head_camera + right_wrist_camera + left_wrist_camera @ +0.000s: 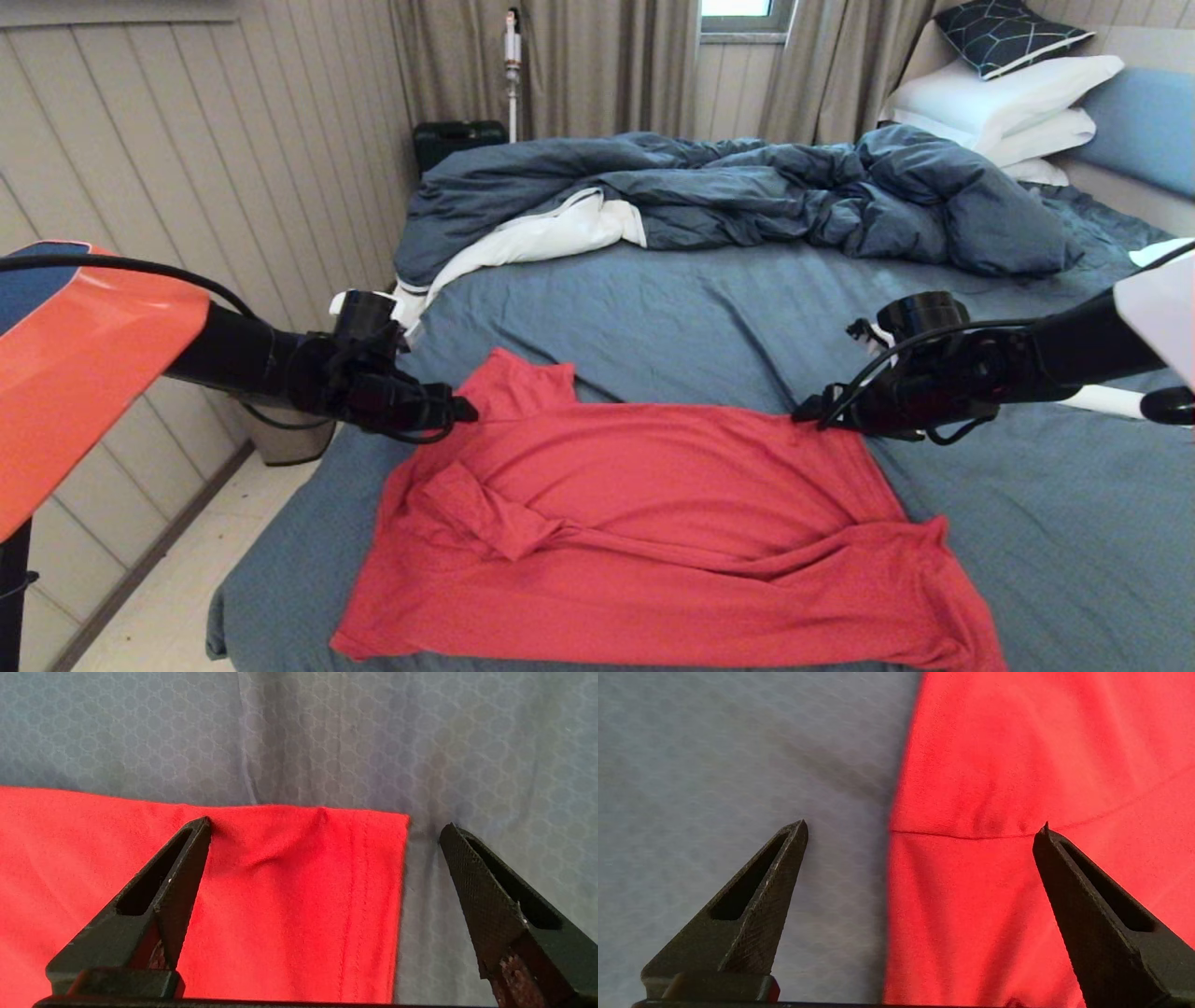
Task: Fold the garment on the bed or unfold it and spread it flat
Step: Fold the red T-shirt
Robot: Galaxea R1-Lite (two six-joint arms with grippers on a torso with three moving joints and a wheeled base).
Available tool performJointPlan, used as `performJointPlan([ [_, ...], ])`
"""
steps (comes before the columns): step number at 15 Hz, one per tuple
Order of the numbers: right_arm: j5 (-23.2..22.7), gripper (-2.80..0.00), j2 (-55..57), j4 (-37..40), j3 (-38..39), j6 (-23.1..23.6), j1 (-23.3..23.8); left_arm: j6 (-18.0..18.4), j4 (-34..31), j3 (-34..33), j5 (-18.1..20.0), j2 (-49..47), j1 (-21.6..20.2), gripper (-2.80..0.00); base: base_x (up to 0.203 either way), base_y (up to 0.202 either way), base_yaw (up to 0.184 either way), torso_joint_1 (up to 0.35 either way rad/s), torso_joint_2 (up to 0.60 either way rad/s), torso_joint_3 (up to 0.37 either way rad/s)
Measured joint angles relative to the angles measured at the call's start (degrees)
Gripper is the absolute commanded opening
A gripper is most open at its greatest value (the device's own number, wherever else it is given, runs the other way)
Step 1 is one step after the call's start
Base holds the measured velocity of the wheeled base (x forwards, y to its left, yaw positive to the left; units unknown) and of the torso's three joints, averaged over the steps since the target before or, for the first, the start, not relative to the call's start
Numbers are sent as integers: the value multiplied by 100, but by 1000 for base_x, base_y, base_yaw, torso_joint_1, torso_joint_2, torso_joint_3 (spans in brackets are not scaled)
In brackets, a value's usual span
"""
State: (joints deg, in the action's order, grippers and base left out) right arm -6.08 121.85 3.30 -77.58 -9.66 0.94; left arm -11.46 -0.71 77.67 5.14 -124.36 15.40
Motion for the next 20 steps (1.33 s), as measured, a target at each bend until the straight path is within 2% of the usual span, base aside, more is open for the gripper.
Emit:
performJointPlan([
  [1,-2,0,23,7,-19,-1,0,-2,9,6,0,-14,12,0,0,0,0,0,0,0],
  [2,-2,0,40,16,-20,-1,0,-3,11,11,0,-20,22,-280,0,0,0,0,0,0],
  [3,0,-280,48,16,-11,-2,-13,-7,9,17,-2,-27,23,-280,0,0,0,0,0,0],
  [16,-4,-280,-175,27,106,-37,-59,-66,126,32,6,173,19,-280,0,0,0,0,0,0],
  [20,9,-280,-621,-5,438,-31,-91,-122,126,-286,-66,578,9,-280,0,0,0,0,0,0],
])
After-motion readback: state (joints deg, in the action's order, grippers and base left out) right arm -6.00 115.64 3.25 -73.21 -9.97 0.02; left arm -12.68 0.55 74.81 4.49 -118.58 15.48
